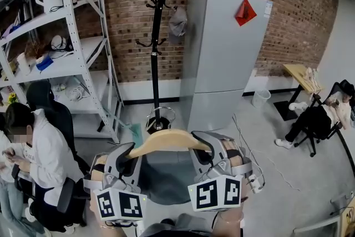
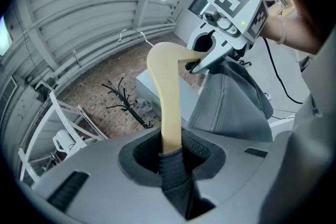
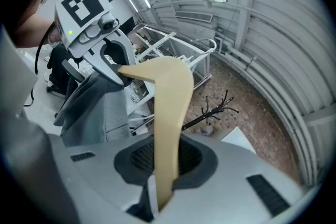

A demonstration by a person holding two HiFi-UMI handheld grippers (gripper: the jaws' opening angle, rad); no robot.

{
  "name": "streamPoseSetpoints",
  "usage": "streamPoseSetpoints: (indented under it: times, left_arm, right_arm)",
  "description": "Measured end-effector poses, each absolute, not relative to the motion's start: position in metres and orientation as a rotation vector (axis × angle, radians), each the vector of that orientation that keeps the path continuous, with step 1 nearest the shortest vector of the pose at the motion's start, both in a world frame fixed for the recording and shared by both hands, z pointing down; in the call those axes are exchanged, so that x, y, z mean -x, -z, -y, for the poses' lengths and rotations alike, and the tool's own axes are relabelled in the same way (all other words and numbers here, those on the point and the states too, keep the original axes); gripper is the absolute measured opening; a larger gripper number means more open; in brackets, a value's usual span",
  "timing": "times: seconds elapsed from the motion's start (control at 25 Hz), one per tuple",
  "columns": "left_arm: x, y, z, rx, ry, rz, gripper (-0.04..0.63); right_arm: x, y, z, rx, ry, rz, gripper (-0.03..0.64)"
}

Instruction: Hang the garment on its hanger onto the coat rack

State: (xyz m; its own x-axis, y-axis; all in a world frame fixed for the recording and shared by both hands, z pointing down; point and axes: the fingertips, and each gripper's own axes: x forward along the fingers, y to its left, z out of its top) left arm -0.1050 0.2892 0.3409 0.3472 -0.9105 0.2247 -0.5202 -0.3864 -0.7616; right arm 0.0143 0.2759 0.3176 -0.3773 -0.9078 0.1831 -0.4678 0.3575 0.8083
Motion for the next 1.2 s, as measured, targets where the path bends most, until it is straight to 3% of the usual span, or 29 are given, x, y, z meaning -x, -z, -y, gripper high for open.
streamPoseSetpoints:
  times: [1.2]
  left_arm:
    - [0.056, -0.336, -0.057, 2.005, 0.906, -1.325, 0.084]
  right_arm:
    - [-0.059, -0.309, -0.037, -1.118, 0.948, 2.077, 0.058]
